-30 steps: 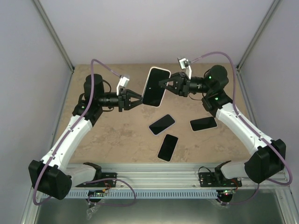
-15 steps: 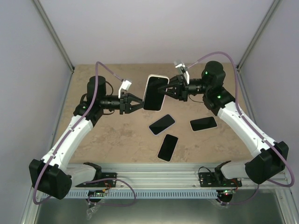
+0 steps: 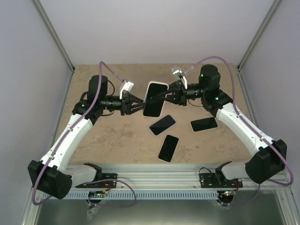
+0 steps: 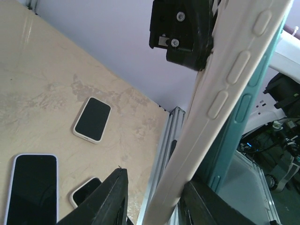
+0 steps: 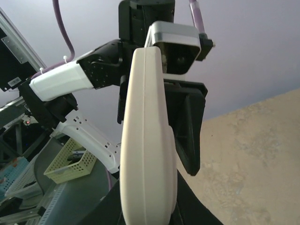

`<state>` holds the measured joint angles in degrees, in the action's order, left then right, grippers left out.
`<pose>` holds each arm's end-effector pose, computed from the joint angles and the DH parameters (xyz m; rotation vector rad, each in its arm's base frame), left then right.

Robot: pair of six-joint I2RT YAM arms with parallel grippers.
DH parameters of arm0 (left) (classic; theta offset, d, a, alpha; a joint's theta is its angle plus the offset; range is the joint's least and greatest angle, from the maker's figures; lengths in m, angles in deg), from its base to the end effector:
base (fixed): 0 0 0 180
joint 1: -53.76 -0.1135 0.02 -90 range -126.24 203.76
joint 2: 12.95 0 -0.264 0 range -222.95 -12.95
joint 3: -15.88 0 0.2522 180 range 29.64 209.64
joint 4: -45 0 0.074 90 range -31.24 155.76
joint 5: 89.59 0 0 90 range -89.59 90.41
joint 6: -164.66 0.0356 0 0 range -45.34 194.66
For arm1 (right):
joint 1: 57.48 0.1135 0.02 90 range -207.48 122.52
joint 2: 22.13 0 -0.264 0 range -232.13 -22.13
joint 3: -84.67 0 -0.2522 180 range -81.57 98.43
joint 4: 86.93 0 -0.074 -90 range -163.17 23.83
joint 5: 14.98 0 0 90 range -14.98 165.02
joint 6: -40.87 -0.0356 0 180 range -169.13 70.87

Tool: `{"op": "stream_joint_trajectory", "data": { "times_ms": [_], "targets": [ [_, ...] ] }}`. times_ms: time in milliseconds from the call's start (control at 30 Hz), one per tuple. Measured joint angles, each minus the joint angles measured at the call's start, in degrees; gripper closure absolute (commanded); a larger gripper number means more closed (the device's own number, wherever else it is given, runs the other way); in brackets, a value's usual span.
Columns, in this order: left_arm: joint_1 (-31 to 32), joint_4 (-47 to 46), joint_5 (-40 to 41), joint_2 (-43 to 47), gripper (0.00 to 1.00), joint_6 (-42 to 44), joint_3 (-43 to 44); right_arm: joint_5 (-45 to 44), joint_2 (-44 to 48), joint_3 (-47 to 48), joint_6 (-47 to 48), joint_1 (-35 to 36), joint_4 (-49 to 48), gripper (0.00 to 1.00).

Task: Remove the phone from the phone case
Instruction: Remove the phone case from the phone.

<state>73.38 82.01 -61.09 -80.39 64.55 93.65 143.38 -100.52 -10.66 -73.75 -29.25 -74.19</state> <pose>0.2232 -0.1128 0.3617 0.8605 1.8536 -1.4067 0.2523 0.1730 0.3899 -1.0408 1.6001 1.6413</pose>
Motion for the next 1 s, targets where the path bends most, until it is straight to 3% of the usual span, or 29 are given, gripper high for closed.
{"op": "stream_joint_trajectory", "data": {
  "times_ms": [500, 767, 1000],
  "targets": [
    [0.59, 2.23, 1.14, -0.44, 0.68, 1.51, 1.4, 1.77, 0.0, -2.75, 1.14, 0.26, 3.69, 0.99],
    [1.79, 2.25, 0.63, -0.85, 0.82, 1.44, 1.84, 2.36, -0.13, -2.45, 2.93, 0.28, 6.86, 0.99],
    [1.9, -1.55, -3.19, -0.02, 0.85, -1.01, 0.39, 5.29, -1.86, 0.76, 4.07, 0.28, 10.12, 0.99]
  ]
}}
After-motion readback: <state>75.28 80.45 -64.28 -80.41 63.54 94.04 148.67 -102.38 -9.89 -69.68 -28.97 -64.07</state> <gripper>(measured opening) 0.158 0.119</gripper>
